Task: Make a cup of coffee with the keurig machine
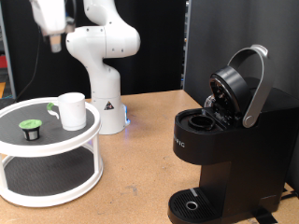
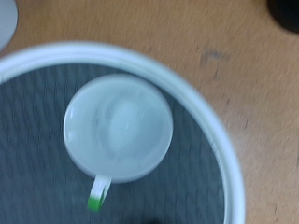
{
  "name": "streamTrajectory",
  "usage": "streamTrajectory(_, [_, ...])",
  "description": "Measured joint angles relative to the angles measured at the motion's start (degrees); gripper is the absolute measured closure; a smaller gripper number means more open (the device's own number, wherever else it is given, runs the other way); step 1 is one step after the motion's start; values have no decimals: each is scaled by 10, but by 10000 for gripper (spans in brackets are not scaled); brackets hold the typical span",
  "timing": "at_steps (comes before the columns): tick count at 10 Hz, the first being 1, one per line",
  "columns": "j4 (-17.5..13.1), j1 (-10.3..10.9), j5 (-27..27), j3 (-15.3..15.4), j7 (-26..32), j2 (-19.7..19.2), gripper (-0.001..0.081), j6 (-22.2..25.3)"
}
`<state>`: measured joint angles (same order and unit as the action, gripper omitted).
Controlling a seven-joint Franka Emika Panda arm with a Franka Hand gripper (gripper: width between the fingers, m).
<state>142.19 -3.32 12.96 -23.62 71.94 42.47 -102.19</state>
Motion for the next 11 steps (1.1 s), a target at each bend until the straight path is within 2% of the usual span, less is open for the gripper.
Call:
streamTrajectory(2, [35,-9,31,-30,20,-5,-1,-67])
streamTrajectory(4, [63,-19,69,-53,21,-27,-1,-131])
streamTrajectory(6, [69,-22,92,-65,21,-63,-1,-154])
streamTrajectory(8, [72,-22,90,-66,21,-62,-1,-161])
streamTrajectory(11, [101,-22,90,-84,21,-69,-1,-230])
